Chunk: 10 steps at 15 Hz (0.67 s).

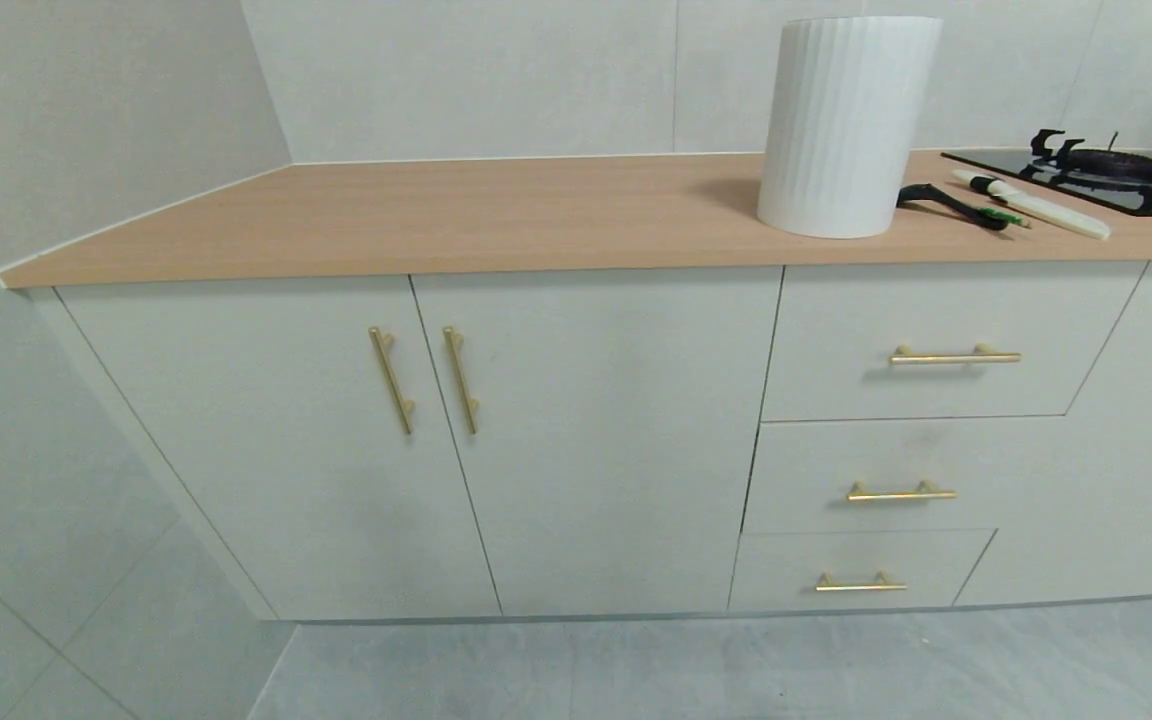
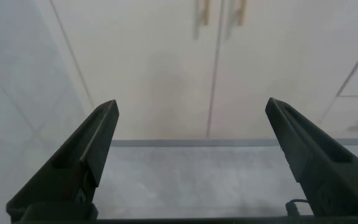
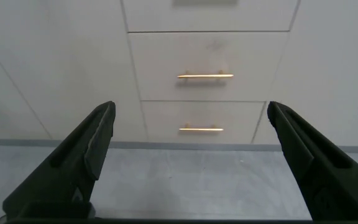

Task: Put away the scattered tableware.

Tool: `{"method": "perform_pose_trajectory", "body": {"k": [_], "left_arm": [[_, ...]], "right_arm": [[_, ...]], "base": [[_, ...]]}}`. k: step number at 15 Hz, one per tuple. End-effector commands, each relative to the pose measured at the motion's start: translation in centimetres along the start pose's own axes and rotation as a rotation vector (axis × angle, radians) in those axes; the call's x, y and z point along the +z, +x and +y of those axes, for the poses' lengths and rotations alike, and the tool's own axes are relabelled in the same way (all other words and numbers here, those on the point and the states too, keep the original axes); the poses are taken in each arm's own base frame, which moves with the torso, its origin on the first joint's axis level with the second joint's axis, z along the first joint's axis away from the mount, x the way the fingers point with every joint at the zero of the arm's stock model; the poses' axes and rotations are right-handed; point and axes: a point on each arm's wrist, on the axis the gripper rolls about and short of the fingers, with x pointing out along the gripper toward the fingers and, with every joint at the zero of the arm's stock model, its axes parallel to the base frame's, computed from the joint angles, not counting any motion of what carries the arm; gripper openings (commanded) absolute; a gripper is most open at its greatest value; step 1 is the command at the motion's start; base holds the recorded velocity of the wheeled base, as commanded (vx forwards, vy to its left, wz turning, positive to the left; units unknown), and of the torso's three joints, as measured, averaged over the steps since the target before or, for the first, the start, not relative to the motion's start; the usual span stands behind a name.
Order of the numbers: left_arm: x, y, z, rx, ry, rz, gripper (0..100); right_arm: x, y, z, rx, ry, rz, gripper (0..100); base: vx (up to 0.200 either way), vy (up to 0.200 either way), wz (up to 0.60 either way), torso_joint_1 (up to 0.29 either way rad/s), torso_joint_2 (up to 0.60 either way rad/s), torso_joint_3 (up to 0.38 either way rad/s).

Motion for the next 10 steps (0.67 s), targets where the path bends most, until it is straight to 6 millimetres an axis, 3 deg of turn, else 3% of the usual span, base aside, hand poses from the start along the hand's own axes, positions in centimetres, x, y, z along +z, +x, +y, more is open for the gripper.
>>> {"method": "perform_pose_trajectory", "body": {"k": [1,7,10], "left_arm": [[0.0,0.01,0.0,0.0,0.0,0.002,100],[0.0,0.01,0.0,0.002,0.0,0.002,100],[0.0,0.01,0.0,0.002,0.0,0.002,100]], "right_arm": [[0.01,0.01,0.0,0.001,0.001,0.001,100],[0.01,0.01,-0.01,-0.002,0.003,0.001,100],[0.01,0.01,-0.01,-0.002,0.003,0.001,100]], "base": [[0.0,-0.2,0.0,0.002,0.01,-0.002],[0.0,-0.2,0.0,0.002,0.0,0.005],[0.0,0.0,0.0,0.0,0.0,0.0]]}}
